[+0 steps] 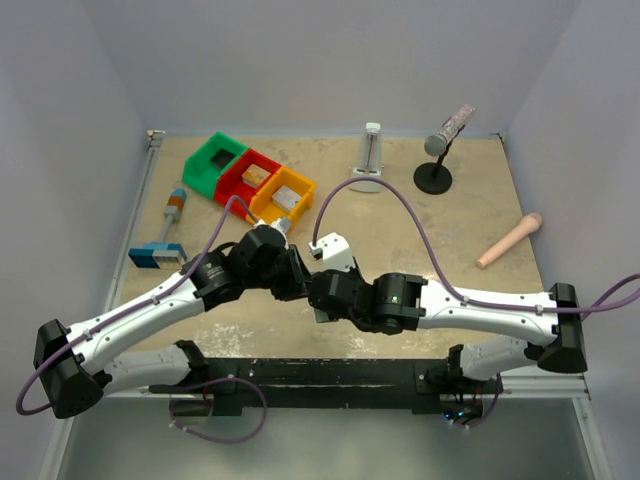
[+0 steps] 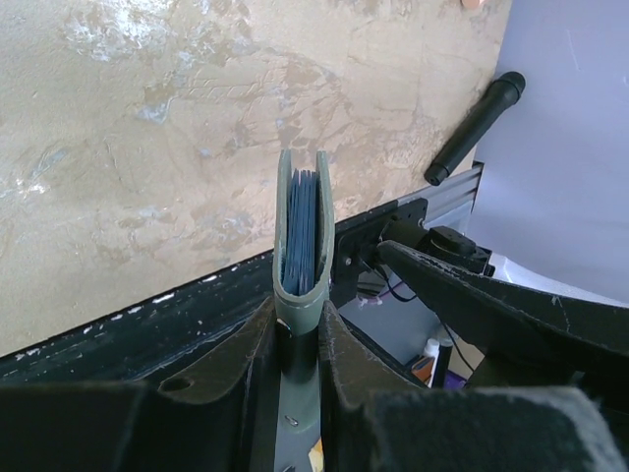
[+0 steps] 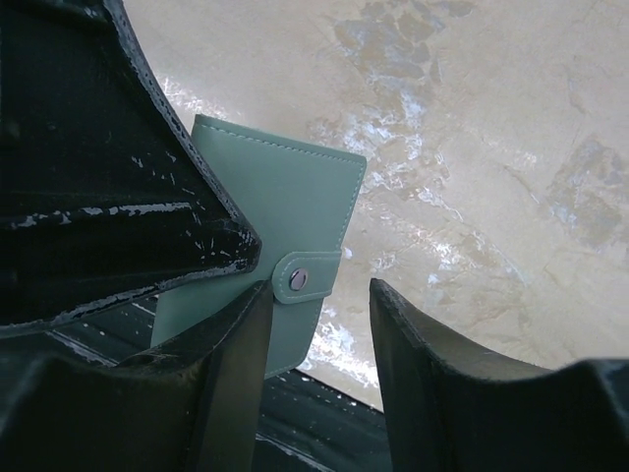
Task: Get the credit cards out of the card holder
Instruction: Open the card holder at the center of the board.
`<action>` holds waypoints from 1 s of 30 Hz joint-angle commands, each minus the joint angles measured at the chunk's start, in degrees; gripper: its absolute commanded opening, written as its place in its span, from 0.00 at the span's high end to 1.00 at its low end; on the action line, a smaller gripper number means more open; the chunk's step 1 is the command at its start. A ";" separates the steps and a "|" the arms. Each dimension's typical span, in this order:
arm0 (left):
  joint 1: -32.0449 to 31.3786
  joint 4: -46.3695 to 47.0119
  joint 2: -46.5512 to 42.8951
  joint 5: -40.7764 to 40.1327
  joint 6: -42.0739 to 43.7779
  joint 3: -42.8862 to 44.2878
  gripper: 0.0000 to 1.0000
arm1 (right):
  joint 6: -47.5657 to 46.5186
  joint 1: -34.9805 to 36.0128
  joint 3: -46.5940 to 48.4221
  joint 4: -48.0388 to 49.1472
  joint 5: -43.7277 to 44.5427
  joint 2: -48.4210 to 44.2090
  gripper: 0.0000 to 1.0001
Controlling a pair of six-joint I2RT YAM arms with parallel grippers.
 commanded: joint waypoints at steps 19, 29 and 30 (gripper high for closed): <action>-0.50 8.43 -3.73 7.19 -2.45 -1.01 1.00 | 3.53 0.14 5.69 -9.58 4.12 6.56 0.73; -0.50 9.57 -3.99 7.81 -2.27 -1.71 1.00 | 3.00 0.14 5.60 -8.87 3.06 6.56 0.83; -0.50 9.66 -3.90 7.90 -2.27 -1.88 1.00 | 2.91 0.14 5.60 -8.87 3.06 6.47 0.85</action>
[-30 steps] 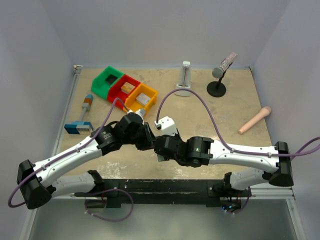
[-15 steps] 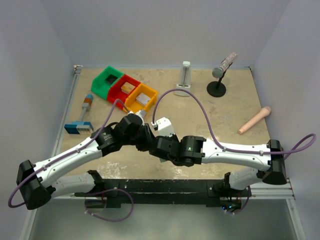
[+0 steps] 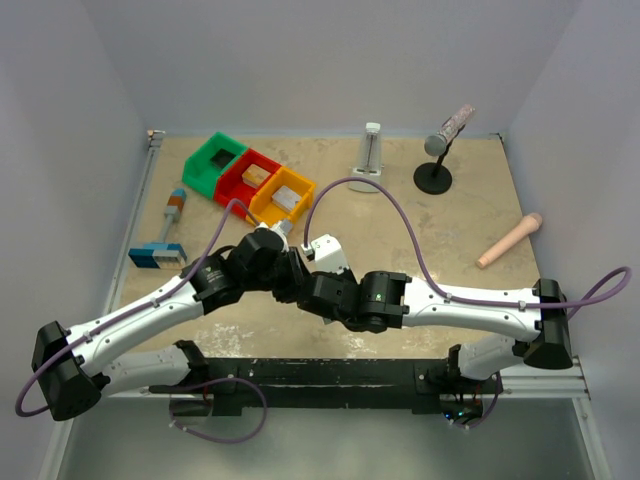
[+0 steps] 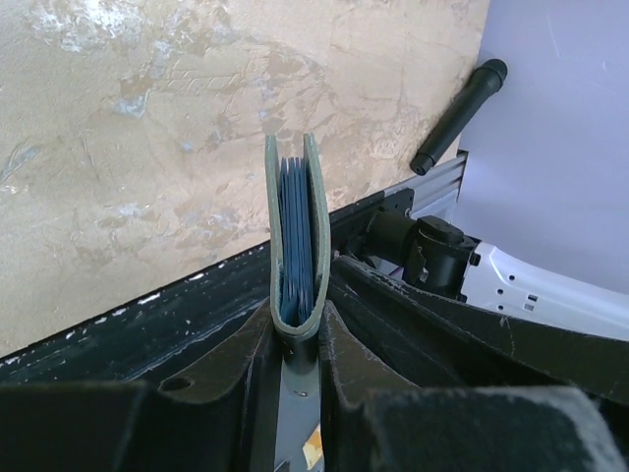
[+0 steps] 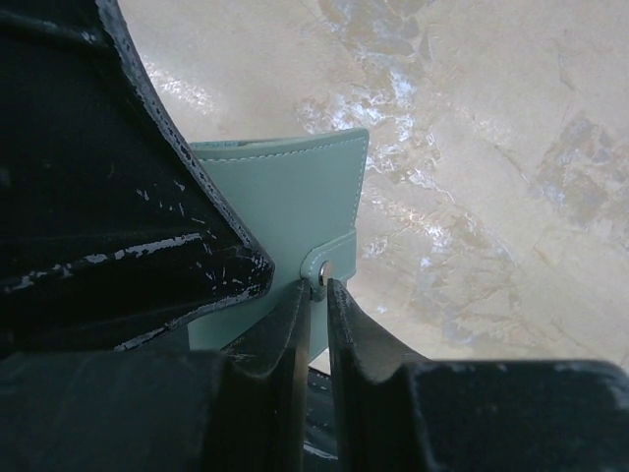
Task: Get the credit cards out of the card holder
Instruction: Open the card holder at the center of the board.
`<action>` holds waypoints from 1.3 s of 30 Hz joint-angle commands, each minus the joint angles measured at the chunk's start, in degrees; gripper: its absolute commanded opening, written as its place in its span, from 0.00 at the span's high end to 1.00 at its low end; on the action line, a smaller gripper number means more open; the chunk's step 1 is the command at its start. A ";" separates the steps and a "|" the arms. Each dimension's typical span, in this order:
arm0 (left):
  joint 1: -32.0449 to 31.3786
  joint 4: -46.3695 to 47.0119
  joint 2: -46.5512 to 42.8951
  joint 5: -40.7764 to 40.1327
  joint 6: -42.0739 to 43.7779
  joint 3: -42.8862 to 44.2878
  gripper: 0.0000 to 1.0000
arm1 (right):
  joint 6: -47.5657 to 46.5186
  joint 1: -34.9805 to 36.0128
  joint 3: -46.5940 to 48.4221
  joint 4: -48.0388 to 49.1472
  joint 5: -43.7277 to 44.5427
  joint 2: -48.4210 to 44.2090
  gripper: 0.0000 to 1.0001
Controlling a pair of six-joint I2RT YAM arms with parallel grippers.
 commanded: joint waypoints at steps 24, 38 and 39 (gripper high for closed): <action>-0.50 6.06 -3.49 4.94 -0.25 -0.78 1.00 | 5.34 -0.26 -0.15 -6.95 3.79 -1.34 1.00; -0.50 5.97 -4.19 4.50 -0.17 -2.54 1.00 | 8.42 -0.26 -0.68 -10.29 6.16 -2.57 1.00; -0.50 5.97 -4.37 4.50 -0.16 -2.62 1.00 | 8.60 -0.34 -0.59 -10.46 6.25 -2.66 1.00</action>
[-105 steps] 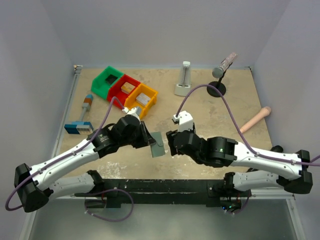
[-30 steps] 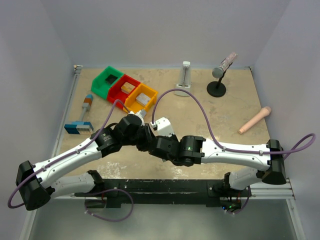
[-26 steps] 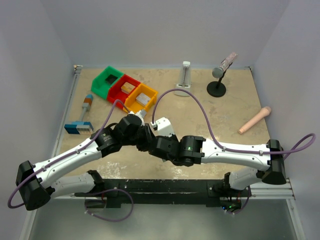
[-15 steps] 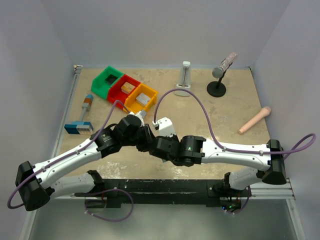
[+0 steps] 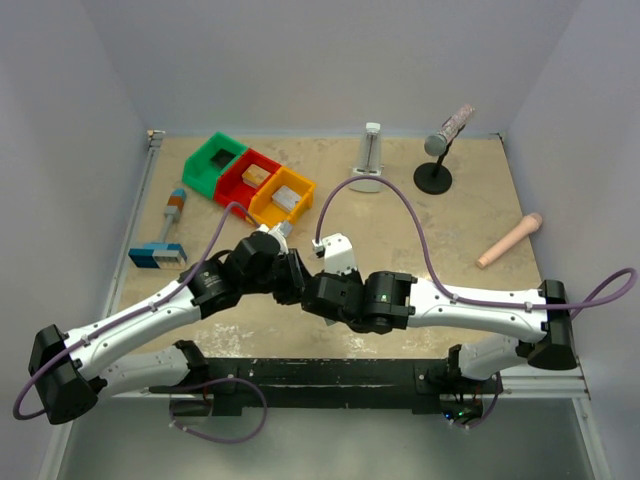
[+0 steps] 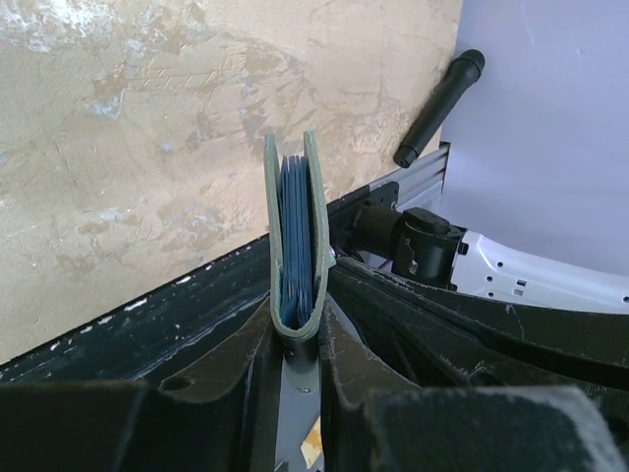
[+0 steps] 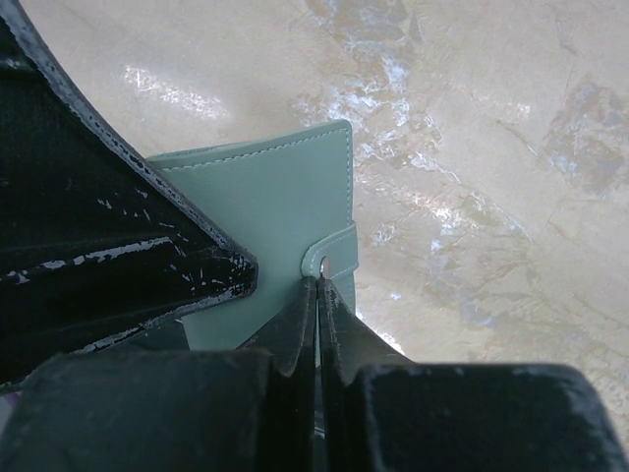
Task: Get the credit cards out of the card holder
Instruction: Open the card holder at the center of the board.
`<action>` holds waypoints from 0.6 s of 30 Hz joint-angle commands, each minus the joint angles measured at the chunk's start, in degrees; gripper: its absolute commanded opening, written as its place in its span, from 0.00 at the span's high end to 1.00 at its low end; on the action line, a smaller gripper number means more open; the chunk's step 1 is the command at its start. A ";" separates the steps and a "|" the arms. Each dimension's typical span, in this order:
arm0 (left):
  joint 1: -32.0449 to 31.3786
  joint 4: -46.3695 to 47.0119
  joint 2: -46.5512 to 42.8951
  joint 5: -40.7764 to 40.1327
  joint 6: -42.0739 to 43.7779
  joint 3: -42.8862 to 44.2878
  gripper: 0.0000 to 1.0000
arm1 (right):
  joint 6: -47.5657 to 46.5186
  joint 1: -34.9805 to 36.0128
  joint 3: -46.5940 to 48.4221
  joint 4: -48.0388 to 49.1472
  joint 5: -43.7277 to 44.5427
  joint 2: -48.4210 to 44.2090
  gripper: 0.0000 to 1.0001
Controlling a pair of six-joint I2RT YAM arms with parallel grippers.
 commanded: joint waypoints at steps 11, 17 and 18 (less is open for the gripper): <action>-0.42 1.35 -3.02 2.88 -0.27 -0.07 1.00 | 3.85 -0.93 -1.03 -9.84 6.70 -2.58 1.00; -0.42 1.09 -3.28 2.62 -0.10 -0.25 1.00 | 4.46 -1.29 -1.21 -10.37 7.14 -3.72 1.00; -0.42 1.09 -3.37 2.53 -0.10 -0.33 1.00 | 4.11 -1.29 -1.29 -10.02 7.14 -3.89 1.00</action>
